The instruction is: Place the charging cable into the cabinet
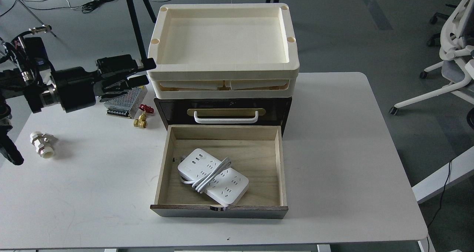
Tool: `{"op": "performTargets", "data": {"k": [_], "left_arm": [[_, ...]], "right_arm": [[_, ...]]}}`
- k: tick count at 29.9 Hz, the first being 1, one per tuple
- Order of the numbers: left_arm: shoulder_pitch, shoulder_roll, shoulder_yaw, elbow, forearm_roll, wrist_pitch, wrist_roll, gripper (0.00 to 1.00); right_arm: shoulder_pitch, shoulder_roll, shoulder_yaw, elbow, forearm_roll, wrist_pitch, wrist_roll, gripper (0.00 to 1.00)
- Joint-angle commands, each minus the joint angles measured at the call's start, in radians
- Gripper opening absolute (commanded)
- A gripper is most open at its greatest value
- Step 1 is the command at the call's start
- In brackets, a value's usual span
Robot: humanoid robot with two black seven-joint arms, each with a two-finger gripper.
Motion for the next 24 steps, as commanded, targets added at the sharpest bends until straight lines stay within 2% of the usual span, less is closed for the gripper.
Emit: {"op": "performTargets", "data": {"k": [1,4,7,17,20,24], "left_arm": [[0.019,0.025,-0.003,0.073,-0.166,-0.008,0.000,0.86],[0.019,0.025,-0.017,0.151,-0.310,-0.053,0.000,0.86],[0.022,0.007,-0.080,0.278,-0.433,-0.053,0.000,0.87],[0.012,-0.243,-0.368,0.873,-0.482,-0.053,0.000,0.89],[-0.028,-0.290,-0.385,0.946,-0.484,-0.053,0.000,0.89],[-0.053,-0.312,-0.387,0.952,-0.484,-0.053,0.000,0.90]], "right_arm": [[-0.004,0.007,-0.003,-0.002,0.000,0.000,0.000,1.00],[0.000,0.008,-0.001,-0.002,0.000,0.000,0.000,1.00],[0.012,0.010,-0.001,0.001,0.000,0.000,0.000,1.00],[0.101,0.016,0.005,0.020,0.001,0.000,0.002,1.00],[0.112,0.033,0.017,0.037,0.001,0.000,0.017,1.00],[0.111,0.034,0.064,0.040,0.001,0.000,0.035,1.00]]}}
